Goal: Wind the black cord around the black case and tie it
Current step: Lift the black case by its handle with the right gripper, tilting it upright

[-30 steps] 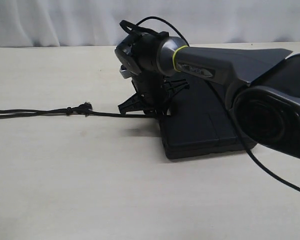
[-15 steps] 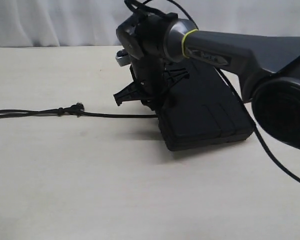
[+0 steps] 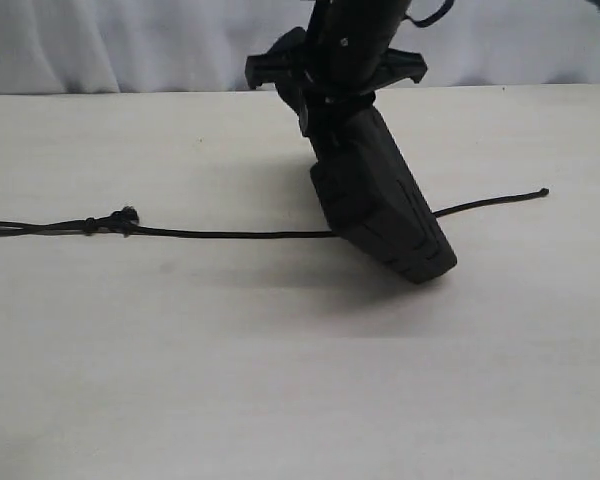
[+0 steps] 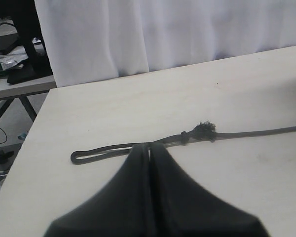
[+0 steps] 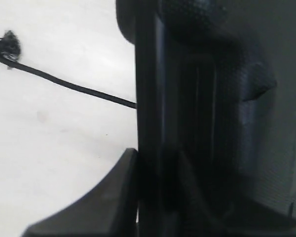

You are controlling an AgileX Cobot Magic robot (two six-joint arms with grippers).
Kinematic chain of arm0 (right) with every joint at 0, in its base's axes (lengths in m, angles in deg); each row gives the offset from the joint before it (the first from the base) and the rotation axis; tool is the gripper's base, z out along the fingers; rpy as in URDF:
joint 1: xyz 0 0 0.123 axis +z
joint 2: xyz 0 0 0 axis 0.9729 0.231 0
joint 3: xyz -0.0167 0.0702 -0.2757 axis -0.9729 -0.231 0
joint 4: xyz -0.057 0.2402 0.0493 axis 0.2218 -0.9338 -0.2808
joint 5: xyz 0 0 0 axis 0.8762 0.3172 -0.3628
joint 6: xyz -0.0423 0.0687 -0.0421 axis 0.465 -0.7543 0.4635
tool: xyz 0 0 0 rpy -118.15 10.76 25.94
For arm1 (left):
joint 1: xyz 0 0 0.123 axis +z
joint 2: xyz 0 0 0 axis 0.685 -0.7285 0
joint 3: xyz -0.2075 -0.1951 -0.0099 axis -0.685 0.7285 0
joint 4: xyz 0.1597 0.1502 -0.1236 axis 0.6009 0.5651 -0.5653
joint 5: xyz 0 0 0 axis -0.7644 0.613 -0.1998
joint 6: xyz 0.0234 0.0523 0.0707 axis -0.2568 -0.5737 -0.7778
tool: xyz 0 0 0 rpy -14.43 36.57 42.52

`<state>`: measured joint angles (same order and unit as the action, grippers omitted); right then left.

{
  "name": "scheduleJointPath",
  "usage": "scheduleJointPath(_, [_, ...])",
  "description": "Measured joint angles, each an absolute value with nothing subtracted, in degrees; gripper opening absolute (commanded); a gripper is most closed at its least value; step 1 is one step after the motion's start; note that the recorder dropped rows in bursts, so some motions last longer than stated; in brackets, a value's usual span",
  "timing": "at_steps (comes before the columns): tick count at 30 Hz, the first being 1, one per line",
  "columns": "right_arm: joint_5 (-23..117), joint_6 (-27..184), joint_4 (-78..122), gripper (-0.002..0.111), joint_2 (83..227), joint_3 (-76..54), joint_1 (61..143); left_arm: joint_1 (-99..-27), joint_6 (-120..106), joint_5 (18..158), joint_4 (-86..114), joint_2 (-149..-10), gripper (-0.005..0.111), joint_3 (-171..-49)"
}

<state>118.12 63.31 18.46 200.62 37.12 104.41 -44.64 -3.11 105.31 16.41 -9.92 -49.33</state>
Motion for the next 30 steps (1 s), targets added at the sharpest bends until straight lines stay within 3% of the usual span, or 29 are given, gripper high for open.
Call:
scheduleJointPath(12, [118.6, 75.6, -6.9, 0.004, 198.1, 35.3, 99.4, -44.6, -3.1, 105.3, 16.4, -9.9, 0.0, -49.3])
scheduleJointPath(30, [117.6, 83.2, -20.4, 0.004, 197.1, 25.0, 93.3, -44.6, -3.1, 105.3, 16.4, -9.9, 0.0, -49.3])
